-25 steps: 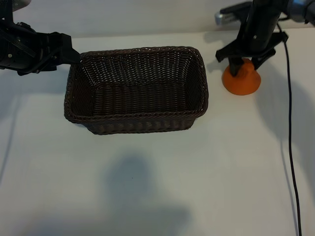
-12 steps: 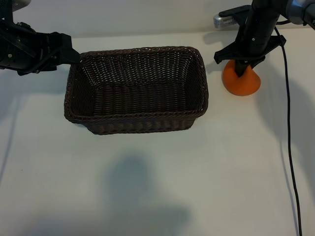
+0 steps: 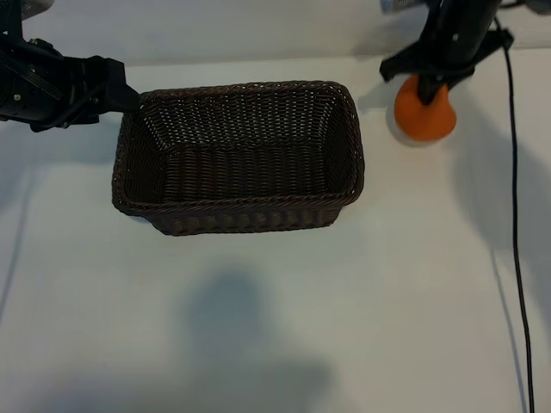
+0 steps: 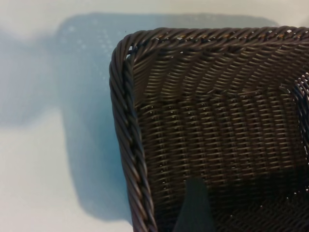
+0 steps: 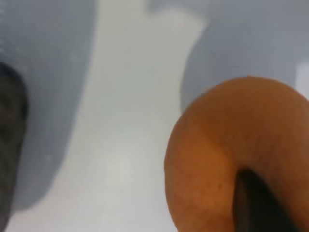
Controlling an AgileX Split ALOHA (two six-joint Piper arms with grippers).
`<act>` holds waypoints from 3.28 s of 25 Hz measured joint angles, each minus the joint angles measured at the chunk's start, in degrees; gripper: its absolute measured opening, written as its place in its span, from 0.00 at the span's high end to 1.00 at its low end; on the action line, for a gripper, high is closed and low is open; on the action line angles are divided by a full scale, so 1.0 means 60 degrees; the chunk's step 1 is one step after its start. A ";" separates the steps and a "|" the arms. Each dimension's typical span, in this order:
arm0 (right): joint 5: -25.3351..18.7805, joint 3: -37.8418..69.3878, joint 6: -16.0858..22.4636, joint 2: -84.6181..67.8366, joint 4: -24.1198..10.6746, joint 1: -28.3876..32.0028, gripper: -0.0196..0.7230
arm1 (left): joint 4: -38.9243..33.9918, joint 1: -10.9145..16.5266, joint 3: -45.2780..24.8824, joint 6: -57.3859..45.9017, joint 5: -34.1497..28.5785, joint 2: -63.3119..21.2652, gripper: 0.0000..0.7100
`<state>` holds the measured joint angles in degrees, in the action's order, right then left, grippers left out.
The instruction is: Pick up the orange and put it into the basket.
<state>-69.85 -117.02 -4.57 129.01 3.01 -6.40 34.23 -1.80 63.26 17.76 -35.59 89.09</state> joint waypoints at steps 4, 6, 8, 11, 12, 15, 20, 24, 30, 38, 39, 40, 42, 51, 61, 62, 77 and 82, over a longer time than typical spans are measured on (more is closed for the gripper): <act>-0.0019 0.0000 0.0000 -0.0744 -0.0008 0.0000 0.85 | 0.0000 0.0000 0.0000 0.0019 0.0000 0.0000 0.17; -0.0043 0.0000 0.0000 -0.1080 0.0049 0.0000 0.85 | 0.0000 0.0000 0.0000 0.0019 0.0000 0.0000 0.17; -0.0043 0.0000 0.0000 -0.1394 0.0221 0.0000 0.85 | 0.0000 0.0000 0.0000 0.0019 0.0000 0.0000 0.17; -0.0043 0.0000 -0.0030 -0.1674 0.0583 -0.0037 0.85 | 0.0000 0.0000 0.0000 0.0011 0.0000 0.0000 0.17; -0.0049 0.0000 -0.0061 -0.1723 0.0754 -0.0100 0.85 | 0.0000 0.0000 0.0000 0.0011 0.0000 0.0000 0.17; -0.0049 0.0000 -0.0247 -0.1730 0.1238 -0.0449 0.85 | 0.0000 0.0000 0.0000 0.0011 0.0000 0.0000 0.17; -0.0049 0.0000 -0.0508 -0.1730 0.1423 -0.1678 0.85 | 0.0000 0.0000 0.0000 0.0011 0.0000 0.0000 0.17; -0.0049 0.0000 -0.0577 -0.1730 0.1446 -0.2659 0.85 | 0.0000 0.0000 0.0000 0.0011 -0.0015 0.0000 0.17; 0.0263 0.0000 -0.0649 -0.1669 0.1412 -0.3505 0.85 | 0.0000 0.0000 0.0000 0.0011 -0.0104 0.0000 0.17; 0.1177 0.0000 -0.1256 -0.0588 0.1412 -0.3560 0.85 | 0.0007 0.0000 0.0000 0.0011 -0.0256 0.0000 0.17; 0.1273 0.0000 -0.1318 -0.0412 0.1412 -0.3560 0.85 | 0.0007 0.0000 0.0000 0.0001 -0.0256 0.0000 0.17; 0.1349 0.0000 -0.1343 -0.0241 0.1412 -0.3560 0.85 | 0.0007 0.0000 0.0000 0.0001 -0.0256 0.0000 0.17; 0.1459 0.0000 -0.1368 0.0080 0.1412 -0.3560 0.85 | 0.0007 0.0000 0.0000 0.0001 -0.0256 0.0000 0.17; 0.1683 -0.0007 -0.1413 0.1013 0.1430 -0.3560 0.85 | 0.0007 0.0000 0.0000 0.0001 -0.0267 0.0000 0.17; 0.1431 -0.0036 -0.0832 0.1005 0.1373 -0.3560 0.35 | 0.0007 0.0000 0.0000 0.0001 -0.0267 0.0000 0.17; 0.1351 -0.0036 -0.0821 0.1005 0.1373 -0.3560 0.24 | 0.0007 0.0000 0.0000 0.0001 -0.0267 0.0000 0.17; 0.0555 -0.0036 -0.0602 -0.0326 0.0921 -0.3560 0.15 | 0.0007 0.0000 0.0000 0.0098 -0.0278 0.0000 0.17; 0.0024 -0.0036 -0.0469 -0.0728 -0.0038 -0.3560 0.16 | 0.0007 0.0000 0.0000 0.0211 -0.0310 0.0000 0.17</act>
<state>-69.71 -117.23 -7.39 124.64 2.79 -27.76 34.27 -1.80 63.26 19.02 -37.45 89.09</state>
